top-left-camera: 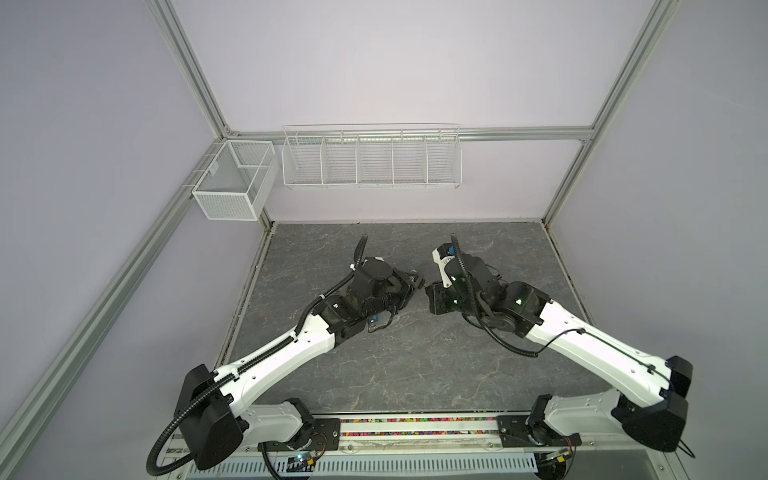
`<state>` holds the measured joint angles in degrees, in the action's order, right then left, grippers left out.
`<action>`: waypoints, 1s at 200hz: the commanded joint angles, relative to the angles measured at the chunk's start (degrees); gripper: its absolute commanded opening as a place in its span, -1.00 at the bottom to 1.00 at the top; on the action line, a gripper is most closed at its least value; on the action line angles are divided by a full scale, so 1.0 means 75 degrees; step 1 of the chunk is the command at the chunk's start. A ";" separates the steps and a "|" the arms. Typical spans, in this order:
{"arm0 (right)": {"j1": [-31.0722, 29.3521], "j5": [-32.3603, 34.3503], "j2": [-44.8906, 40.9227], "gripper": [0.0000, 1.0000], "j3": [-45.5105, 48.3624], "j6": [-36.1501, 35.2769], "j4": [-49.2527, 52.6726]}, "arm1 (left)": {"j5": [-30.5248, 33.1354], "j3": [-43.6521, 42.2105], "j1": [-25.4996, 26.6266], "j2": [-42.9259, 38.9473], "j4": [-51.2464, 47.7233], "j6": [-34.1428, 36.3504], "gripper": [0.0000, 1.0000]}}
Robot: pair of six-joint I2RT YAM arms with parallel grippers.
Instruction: Unlock with the key
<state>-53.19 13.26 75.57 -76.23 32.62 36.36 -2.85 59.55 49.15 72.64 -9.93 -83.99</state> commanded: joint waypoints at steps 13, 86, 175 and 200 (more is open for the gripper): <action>-0.0045 0.0036 0.0230 -0.86 -0.0112 0.0036 -0.0813 | -0.0227 0.0089 0.0090 0.0022 -0.0193 -0.0052 -0.99; 0.0115 0.0020 0.0364 -0.87 -0.0058 0.0336 -0.1177 | -0.0321 0.0228 0.0220 -0.0080 0.0110 -0.0051 -1.00; 0.0711 -0.1384 -0.0615 -0.87 0.0705 0.1194 -0.2412 | -0.0566 -0.0320 0.0148 -0.0197 0.1114 0.0109 -1.00; 0.0911 -0.1791 -0.0815 -0.86 0.0902 0.1522 -0.2874 | -0.0830 -0.0318 0.0121 -0.0127 0.1386 0.0340 -1.00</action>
<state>-47.72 4.12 71.70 -70.46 39.92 25.50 -3.68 57.82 49.15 72.01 -2.76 -83.13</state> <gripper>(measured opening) 0.069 0.295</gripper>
